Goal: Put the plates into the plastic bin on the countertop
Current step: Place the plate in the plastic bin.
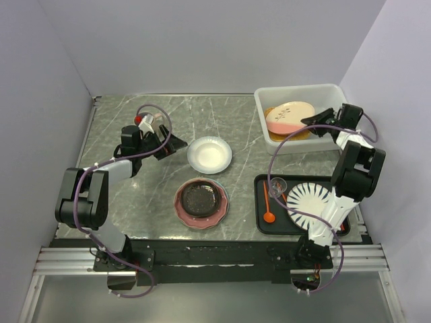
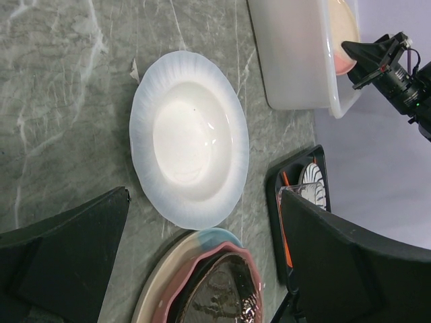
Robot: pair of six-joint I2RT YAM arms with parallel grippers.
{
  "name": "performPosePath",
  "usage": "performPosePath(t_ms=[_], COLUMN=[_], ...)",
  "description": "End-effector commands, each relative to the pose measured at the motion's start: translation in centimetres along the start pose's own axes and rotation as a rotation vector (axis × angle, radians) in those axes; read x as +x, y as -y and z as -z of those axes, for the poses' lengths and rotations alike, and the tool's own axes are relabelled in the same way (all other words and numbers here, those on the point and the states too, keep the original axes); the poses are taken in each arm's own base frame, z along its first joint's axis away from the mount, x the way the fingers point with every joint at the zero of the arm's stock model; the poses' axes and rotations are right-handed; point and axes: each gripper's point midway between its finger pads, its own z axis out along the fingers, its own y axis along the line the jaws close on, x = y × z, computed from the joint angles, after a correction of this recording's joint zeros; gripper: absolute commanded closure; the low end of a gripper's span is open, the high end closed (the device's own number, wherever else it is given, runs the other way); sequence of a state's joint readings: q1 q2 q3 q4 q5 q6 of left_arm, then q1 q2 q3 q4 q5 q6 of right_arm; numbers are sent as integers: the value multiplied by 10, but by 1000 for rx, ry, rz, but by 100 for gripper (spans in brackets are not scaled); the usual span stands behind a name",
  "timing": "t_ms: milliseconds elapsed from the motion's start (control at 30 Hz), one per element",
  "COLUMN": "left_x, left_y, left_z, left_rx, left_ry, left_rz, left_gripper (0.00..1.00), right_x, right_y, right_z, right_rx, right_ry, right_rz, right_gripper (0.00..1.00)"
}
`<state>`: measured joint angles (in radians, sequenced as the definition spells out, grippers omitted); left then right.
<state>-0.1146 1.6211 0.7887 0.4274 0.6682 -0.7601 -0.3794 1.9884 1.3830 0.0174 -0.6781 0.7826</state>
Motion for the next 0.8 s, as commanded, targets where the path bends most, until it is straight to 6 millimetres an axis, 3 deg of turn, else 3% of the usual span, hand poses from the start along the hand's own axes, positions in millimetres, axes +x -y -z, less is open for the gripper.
performPosePath(t_ms=[0, 233, 567, 667, 767], left_x=[-3, -2, -4, -4, -4], left_y=[5, 6, 6, 6, 6], left_z=[1, 2, 4, 3, 3], left_rx=[23, 22, 13, 17, 15], left_ry=[19, 19, 20, 17, 15], left_rz=[-36, -36, -46, -46, -44], left_gripper=[1, 1, 1, 1, 1], right_x=[-19, -20, -17, -17, -20], right_y=[-32, -16, 1, 5, 3], right_z=[2, 1, -7, -7, -6], right_rx=[-49, 54, 158, 187, 235], right_ry=[39, 43, 24, 23, 41], right_rz=[102, 124, 152, 163, 202], right_gripper=[90, 74, 60, 53, 34])
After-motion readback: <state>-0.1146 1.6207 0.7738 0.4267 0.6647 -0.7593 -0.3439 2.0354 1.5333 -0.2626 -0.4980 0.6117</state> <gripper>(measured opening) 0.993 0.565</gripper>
